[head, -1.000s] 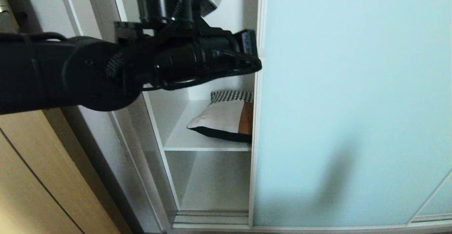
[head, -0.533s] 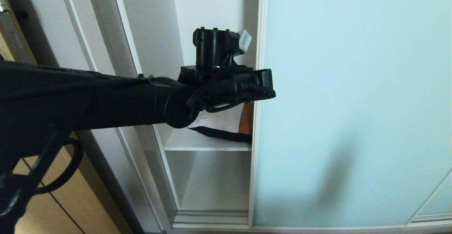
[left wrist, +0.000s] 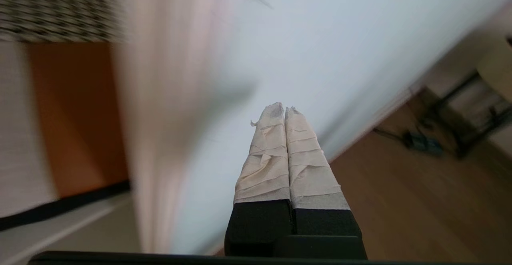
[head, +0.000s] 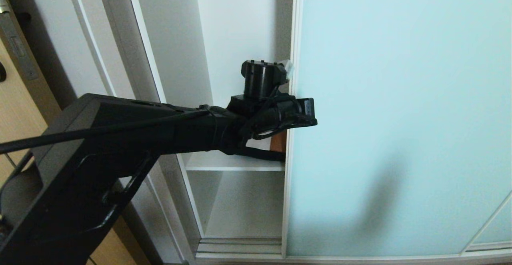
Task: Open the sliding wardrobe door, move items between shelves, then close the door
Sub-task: Close the door
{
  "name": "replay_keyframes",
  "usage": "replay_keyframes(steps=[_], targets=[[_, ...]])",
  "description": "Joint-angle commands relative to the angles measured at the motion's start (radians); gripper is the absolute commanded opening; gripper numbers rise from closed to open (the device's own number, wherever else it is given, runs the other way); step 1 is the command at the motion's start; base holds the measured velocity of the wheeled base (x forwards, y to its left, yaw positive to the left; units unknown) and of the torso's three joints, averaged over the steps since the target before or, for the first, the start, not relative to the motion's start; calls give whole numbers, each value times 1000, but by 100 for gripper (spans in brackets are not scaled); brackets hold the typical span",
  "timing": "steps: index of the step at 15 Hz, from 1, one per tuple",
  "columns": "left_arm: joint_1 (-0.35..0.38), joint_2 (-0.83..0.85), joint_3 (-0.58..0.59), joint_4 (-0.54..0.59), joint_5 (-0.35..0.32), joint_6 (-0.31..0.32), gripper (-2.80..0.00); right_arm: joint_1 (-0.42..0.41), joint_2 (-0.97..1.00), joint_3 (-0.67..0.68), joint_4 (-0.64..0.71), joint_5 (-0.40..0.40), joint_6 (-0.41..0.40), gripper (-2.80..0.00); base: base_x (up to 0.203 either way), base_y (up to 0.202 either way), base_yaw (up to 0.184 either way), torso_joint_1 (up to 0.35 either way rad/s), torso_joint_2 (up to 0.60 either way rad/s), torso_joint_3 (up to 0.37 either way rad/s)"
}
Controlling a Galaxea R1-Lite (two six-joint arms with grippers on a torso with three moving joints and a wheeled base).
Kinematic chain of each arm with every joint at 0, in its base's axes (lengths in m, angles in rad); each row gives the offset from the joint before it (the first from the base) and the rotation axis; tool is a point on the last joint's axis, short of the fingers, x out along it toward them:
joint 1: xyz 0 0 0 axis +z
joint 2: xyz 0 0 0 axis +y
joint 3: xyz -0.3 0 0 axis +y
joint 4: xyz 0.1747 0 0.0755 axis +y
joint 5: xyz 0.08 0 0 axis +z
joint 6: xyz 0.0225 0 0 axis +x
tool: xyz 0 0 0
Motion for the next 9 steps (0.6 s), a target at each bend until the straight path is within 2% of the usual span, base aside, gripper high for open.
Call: replay_keyframes(steps=[1,5,9], targets=[[4,23,-3,-2,14,1,-280,0,1,2,0,0,0,-280,0,0,0,0,0,0],[12,61,-53,1,23,4,-280,-1,1,2,0,0,0,-280,0,0,0,0,0,0],[19,91,-90,2,62,5,-280,0,1,1,0,0,0,-280,0,0,0,0,0,0]])
